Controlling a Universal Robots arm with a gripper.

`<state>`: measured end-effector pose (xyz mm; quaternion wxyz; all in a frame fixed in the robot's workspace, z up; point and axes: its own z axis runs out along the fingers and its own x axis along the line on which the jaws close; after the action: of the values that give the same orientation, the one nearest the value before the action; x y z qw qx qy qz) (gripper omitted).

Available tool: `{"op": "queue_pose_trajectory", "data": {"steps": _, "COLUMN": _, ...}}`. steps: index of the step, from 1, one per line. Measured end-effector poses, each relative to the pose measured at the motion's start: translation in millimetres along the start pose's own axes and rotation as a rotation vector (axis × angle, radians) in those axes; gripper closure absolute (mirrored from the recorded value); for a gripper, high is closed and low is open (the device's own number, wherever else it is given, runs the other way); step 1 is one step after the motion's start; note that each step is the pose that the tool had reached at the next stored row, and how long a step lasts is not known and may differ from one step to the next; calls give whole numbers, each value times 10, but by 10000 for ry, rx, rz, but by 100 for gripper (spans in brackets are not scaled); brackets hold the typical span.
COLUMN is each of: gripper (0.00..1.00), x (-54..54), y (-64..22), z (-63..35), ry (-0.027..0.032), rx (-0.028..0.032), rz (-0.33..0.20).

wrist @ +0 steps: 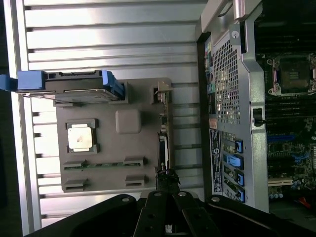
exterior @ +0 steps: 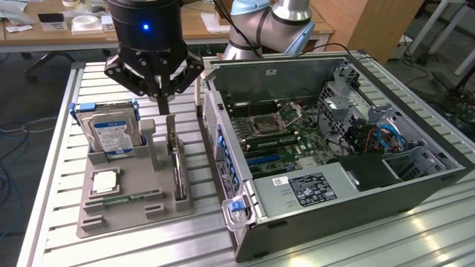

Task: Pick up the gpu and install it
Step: 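Pick up the gpu and move the gpu toward the slot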

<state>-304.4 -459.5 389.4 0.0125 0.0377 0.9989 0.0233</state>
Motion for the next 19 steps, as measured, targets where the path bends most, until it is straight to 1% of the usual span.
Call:
{"op": "queue_pose_trajectory", "data": {"steps": 3, "gripper": 89, "x": 0, "y": 0, "z": 0, "ry": 0, "rx": -2, "rz": 0}}
{"op": "queue_pose_trajectory", "data": {"steps": 6, "gripper": 71, "x": 0, "y": 0, "z": 0, "ry": 0, "rx": -4, "rz": 0}}
{"op": "queue_pose_trajectory", "data": {"steps": 7, "gripper": 71, "x": 0, "y": 0, "z": 0, "ry": 1, "rx": -5, "rz": 0}}
{"op": "queue_pose_trajectory", "data": {"steps": 8, "gripper": 65, "x": 0, "y": 0, "z": 0, "ry": 1, "rx": -5, "rz": 0}}
{"op": "queue_pose_trajectory", "data": {"steps": 9, "gripper": 65, "x": 0, "y": 0, "z": 0, "ry": 1, "rx": -6, "rz": 0}}
{"op": "queue_pose_trajectory", "data": {"steps": 10, "gripper": 58, "x": 0, "y": 0, "z": 0, "ry": 0, "rx": -7, "rz": 0}}
{"op": "queue_pose_trajectory", "data": {"steps": 19, "gripper": 58, "x": 1, "y": -1, "z": 13, "ry": 1, "rx": -13, "rz": 0}}
